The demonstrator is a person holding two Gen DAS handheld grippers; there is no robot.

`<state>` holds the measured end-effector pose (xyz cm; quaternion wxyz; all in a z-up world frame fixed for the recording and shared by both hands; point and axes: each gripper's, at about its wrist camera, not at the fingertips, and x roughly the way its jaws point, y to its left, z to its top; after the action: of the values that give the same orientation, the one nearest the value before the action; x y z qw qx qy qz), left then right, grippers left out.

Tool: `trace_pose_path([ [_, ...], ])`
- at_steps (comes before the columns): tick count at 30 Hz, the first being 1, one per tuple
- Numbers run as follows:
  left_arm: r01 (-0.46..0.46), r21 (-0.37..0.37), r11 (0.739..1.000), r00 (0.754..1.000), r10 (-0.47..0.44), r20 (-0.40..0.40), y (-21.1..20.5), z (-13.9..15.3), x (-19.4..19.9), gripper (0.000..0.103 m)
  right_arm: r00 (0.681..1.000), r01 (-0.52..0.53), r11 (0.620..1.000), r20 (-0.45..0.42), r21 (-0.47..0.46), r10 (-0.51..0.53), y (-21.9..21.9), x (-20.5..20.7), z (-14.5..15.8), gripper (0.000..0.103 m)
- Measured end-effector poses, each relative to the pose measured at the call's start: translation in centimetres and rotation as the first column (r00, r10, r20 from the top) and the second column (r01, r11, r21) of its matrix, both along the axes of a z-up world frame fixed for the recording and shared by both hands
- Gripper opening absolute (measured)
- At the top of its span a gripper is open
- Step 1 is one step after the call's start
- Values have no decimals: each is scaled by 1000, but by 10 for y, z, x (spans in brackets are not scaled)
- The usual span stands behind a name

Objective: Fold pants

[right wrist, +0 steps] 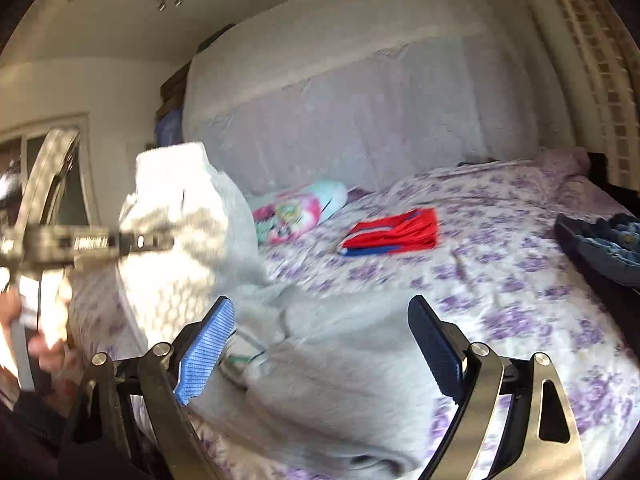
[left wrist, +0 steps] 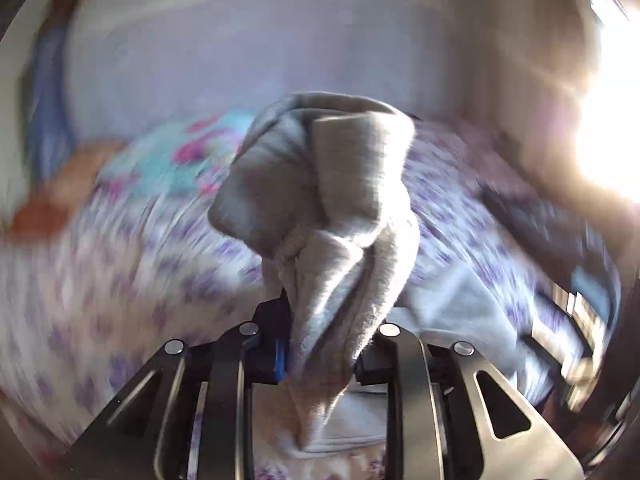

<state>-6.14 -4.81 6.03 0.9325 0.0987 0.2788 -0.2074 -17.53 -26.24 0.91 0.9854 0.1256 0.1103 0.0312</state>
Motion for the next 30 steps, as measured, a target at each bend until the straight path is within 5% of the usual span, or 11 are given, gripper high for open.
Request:
trace_pose_path([
  [2,119,148,982,992,-124,23,-59,-13,-18,24,992,123,992,12,42,-123,-38,-11,8,90],
  [5,251,329,910,967,-254,-35,-128,-69,-31,32,978,201,974,-77,102,-194,-80,-17,2,91],
  [7,254,431,866,957,-289,16,-151,-107,-45,44,978,151,969,-170,196,-119,-98,-12,-11,98],
  [9,206,472,857,955,-281,95,-155,-120,-56,45,973,53,943,-230,328,25,-106,-2,-27,100],
  [14,189,430,883,964,-251,90,-139,-93,-60,59,904,-98,835,-302,542,302,-97,42,-54,100],
  [17,208,432,878,941,-300,158,-132,-69,-84,74,878,-150,800,-295,580,378,-88,58,-51,99],
  [19,266,380,886,915,-356,189,-121,-46,-101,95,858,-147,780,-314,609,407,-87,67,-55,99],
  [21,280,341,898,890,-376,260,-109,-24,-116,95,849,-122,742,-318,659,422,-89,72,-65,99],
  [23,270,273,923,893,-346,286,-90,-3,-115,98,841,-103,708,-319,699,437,-95,73,-72,100],
  [27,164,146,976,974,-184,132,-56,-4,-45,98,817,-136,659,-292,740,497,-85,77,-71,100],
  [30,219,23,975,975,-218,-38,-44,-37,-7,92,812,-151,718,-328,680,482,-71,83,-57,100],
])
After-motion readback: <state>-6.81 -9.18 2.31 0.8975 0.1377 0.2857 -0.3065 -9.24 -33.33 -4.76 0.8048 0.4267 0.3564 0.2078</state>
